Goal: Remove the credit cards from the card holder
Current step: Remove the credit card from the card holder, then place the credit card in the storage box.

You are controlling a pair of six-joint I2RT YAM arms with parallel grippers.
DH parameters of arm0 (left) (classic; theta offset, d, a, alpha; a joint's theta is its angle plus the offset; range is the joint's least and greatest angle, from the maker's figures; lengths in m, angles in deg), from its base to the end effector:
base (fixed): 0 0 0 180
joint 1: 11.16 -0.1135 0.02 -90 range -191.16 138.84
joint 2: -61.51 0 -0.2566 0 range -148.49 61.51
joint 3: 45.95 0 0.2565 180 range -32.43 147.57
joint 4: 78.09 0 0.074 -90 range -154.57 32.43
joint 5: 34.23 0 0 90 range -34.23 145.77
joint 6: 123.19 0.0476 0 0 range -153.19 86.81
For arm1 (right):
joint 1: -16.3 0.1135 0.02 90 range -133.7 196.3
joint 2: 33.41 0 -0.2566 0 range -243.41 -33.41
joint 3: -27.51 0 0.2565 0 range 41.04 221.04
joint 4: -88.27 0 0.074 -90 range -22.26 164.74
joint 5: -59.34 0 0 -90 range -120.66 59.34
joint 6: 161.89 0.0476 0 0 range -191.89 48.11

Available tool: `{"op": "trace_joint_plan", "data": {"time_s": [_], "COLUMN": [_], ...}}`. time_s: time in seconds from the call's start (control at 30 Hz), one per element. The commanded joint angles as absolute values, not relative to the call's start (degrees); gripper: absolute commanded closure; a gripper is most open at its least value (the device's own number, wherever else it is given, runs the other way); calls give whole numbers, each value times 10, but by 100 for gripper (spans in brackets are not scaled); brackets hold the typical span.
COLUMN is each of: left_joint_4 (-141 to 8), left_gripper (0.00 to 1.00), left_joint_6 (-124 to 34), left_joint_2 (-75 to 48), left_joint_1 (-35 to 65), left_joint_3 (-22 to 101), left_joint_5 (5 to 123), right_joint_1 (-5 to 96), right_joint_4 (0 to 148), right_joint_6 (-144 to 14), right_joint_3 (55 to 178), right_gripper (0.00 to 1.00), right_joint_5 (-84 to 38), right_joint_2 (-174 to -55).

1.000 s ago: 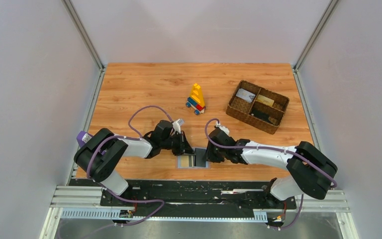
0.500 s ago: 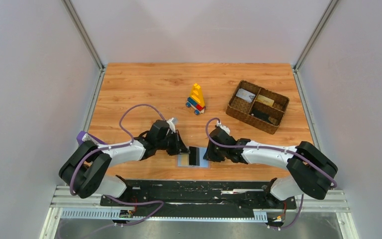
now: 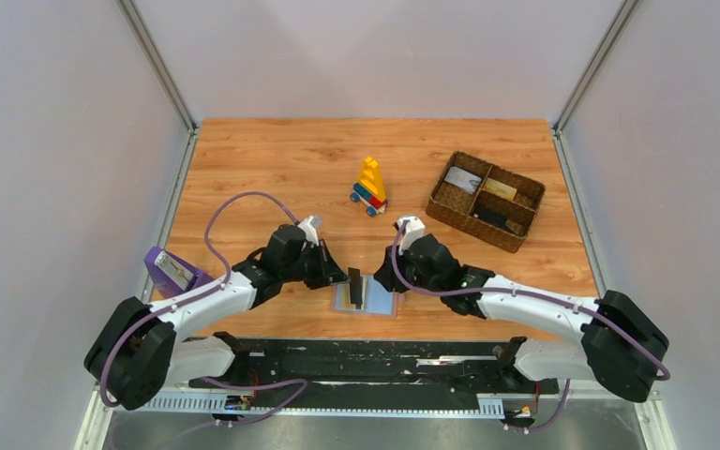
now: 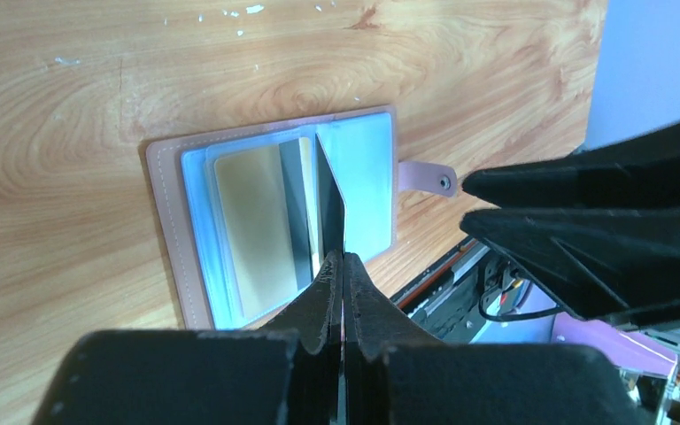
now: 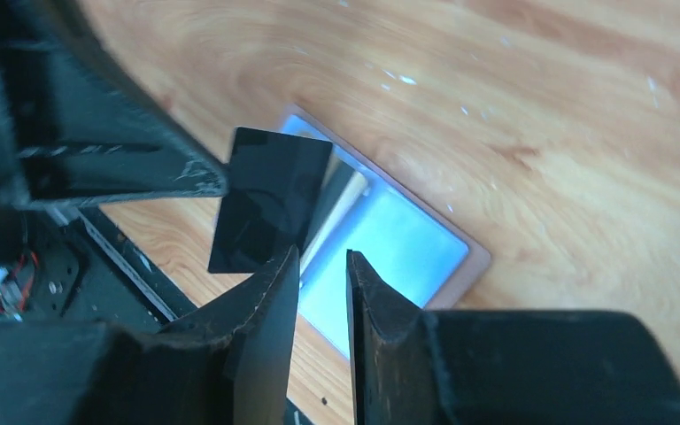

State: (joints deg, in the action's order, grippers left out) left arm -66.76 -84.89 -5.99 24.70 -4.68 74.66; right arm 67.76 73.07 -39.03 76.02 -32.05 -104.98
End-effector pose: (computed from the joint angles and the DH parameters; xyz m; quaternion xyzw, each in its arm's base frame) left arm 0.1905 -0.1567 0.1646 -0.0501 0.8865 -0.4078 0.2128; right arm 0.1693 0.2107 0.1812 -0.1402 0.8887 0.2848 0.3307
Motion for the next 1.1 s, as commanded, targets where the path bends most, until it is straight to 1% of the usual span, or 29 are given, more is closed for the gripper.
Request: {"op": "trace_joint_plan", "data": {"time_s": [0.0, 0.07, 0.17, 0.23, 0.47, 0.57, 0.67, 0.73, 0.83, 0.87, 0.9, 1.0, 1.03, 1.07], "left_joint_4": [-641, -624, -606, -603, -589, -574, -570, -569, -570, -571, -573, -585, -589, -594], "left_gripper": [100, 100, 100, 100, 100, 100, 100, 100, 100, 100, 100, 100, 100, 100], "left_joint_6": [-839, -838, -848, -864, -914, -921, -933, -942, -952, -957, -960, -958, -948, -941], "left_joint_2": [-38, -35, -30, -22, 22, 42, 55, 60, 63, 65, 66, 70, 71, 71], "left_joint_1": [245, 245, 243, 241, 238, 237, 238, 238, 237, 237, 237, 237, 237, 238], "left_joint_3": [-24, -17, -9, -8, -2, 4, 5, 3, -1, -2, -5, -7, -7, -4], "left_joint_5": [739, 733, 724, 721, 700, 686, 685, 686, 687, 689, 690, 693, 693, 695], "right_joint_1": [721, 741, 772, 813, 899, 915, 923, 925, 925, 925, 925, 924, 923, 920], "right_joint_4": [911, 955, 1006, 1042, 1053, 1052, 1060, 1077, 1099, 1100, 1100, 1091, 1082, 1066], "right_joint_6": [-602, -625, -659, -708, -791, -798, -804, -811, -818, -822, -823, -814, -807, -797], "right_joint_3": [700, 685, 665, 656, 691, 714, 731, 733, 738, 742, 745, 747, 747, 748], "right_gripper": [73, 73, 62, 58, 47, 45, 45, 46, 51, 56, 63, 94, 99, 100], "right_joint_5": [-302, -340, -340, -373, -488, -546, -605, -617, -629, -635, -643, -643, -638, -629], "right_joint_2": [-1004, -992, -990, -1000, -1080, -1114, -1147, -1164, -1178, -1183, -1187, -1185, -1181, -1176]}}
